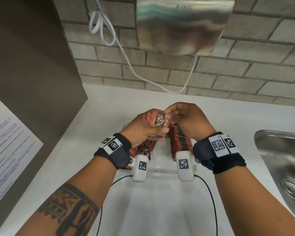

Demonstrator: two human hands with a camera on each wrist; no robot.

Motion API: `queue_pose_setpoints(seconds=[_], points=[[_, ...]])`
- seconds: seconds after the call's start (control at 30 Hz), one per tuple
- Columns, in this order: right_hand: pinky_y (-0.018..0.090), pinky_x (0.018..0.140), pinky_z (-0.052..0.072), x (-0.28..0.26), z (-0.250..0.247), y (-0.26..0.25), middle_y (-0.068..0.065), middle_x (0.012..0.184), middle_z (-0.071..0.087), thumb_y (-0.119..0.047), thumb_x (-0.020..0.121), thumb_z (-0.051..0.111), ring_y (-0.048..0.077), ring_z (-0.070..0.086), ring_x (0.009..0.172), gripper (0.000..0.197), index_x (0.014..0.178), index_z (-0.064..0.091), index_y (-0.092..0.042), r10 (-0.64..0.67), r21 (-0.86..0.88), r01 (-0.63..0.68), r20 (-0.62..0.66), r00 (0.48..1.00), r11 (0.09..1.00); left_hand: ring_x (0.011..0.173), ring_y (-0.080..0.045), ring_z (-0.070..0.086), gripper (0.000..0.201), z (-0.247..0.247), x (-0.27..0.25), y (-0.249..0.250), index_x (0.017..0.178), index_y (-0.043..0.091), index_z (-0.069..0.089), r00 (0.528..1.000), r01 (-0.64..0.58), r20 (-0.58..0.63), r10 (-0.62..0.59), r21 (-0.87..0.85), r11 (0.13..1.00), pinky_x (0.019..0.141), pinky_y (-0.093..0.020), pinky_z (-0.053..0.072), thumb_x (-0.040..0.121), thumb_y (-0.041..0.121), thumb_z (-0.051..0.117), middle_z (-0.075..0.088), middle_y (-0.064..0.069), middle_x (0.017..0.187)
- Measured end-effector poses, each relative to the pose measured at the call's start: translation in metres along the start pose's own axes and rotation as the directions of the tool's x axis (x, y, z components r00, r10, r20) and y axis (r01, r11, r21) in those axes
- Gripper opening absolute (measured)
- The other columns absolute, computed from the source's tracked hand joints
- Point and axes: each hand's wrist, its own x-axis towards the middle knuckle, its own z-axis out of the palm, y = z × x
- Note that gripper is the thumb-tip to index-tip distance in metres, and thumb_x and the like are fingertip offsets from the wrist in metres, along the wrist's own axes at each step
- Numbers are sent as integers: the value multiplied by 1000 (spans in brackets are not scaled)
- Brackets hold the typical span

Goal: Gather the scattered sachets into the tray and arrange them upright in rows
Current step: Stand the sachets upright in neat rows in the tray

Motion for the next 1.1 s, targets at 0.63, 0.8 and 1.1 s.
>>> queue_pose_setpoints(seconds=[0.63, 0.8, 1.1], points=[[7, 68, 43, 17, -13, -15, -7, 79, 72, -20, 87, 75, 3, 61, 72, 4, 84, 75, -22, -70, -292, 71, 13, 997, 954, 88, -25, 74, 41, -12, 15, 6, 113, 12, 65, 980, -6, -190, 61, 276, 961, 77, -46, 63, 78, 7, 86, 75, -7, 99], [21, 73, 42, 30, -18, -2, -11, 78, 67, -18, 88, 70, 5, 59, 78, 11, 82, 75, -25, -65, -457, 70, 26, 998, 887, 72, -20, 63, 29, -31, 15, -1, 112, 13, 60, 883, 428, -338, -326, 294, 855, 75, -41, 63, 91, 28, 74, 66, -9, 89], [42, 93, 52, 52, 20, 46, -7, 88, 67, -25, 75, 71, 20, 60, 98, 18, 63, 72, -38, 265, -607, -211, -1, 964, 766, 67, -20, 63, 39, -11, 26, -24, 122, -2, 63, 787, 584, -175, -592, 525, 620, 63, -29, 59, 96, 27, 65, 66, -10, 84]])
